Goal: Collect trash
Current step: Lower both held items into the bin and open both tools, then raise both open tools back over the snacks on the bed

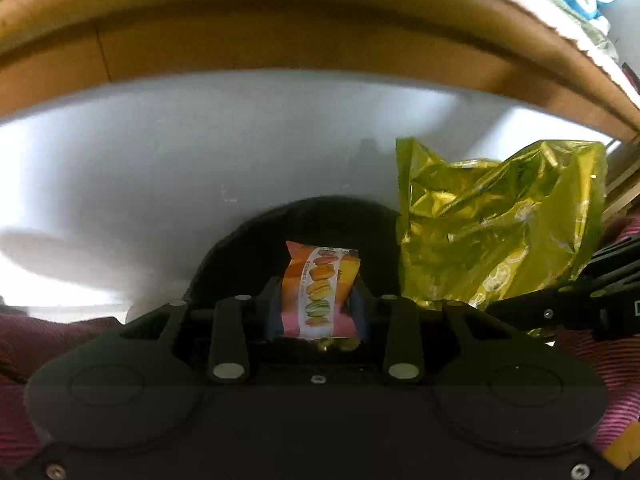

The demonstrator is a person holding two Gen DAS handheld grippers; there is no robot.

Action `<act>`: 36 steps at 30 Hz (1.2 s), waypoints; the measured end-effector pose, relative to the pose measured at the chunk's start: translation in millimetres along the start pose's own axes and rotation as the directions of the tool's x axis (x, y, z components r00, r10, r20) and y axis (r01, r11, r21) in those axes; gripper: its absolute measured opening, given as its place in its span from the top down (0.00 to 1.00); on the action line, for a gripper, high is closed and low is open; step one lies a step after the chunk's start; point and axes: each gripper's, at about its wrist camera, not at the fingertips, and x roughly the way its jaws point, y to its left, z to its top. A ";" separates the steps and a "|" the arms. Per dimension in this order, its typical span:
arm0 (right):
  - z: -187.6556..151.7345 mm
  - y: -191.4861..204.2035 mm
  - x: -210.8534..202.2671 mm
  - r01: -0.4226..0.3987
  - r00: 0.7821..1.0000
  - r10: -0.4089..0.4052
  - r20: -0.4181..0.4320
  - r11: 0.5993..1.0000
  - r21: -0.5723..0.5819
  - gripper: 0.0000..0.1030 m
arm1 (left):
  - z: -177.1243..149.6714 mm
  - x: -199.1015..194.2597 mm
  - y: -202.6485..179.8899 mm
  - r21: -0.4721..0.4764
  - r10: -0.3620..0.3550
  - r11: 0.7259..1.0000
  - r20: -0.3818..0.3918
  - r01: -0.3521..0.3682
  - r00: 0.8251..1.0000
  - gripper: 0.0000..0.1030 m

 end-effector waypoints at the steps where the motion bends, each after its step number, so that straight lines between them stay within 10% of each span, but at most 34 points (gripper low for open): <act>1: 1.2 -1.3 3.8 0.000 1.000 0.000 -0.012 1.000 0.007 0.79 | 2.0 3.6 -1.3 -0.003 0.000 1.000 -0.009 0.000 1.000 0.67; 7: 11.2 4.0 24.6 0.005 0.998 -0.004 -0.055 1.000 0.016 0.72 | 4.3 16.1 6.3 -0.022 0.006 1.000 -0.053 -0.007 0.999 0.65; 10: 13.7 3.5 24.6 0.012 0.999 -0.012 -0.050 1.000 0.011 0.53 | -0.4 18.5 7.4 -0.031 0.003 1.000 -0.070 -0.005 0.998 0.53; 17: 17.6 4.2 24.4 0.025 0.999 -0.025 -0.041 1.000 0.015 0.47 | -3.0 20.7 7.2 -0.035 0.013 0.999 -0.095 -0.016 0.995 0.31; 36: 16.9 20.9 -0.4 0.030 0.999 -0.027 0.035 0.996 -0.084 0.31 | 0.3 -13.6 0.8 0.010 0.026 1.000 -0.001 -0.026 1.000 0.27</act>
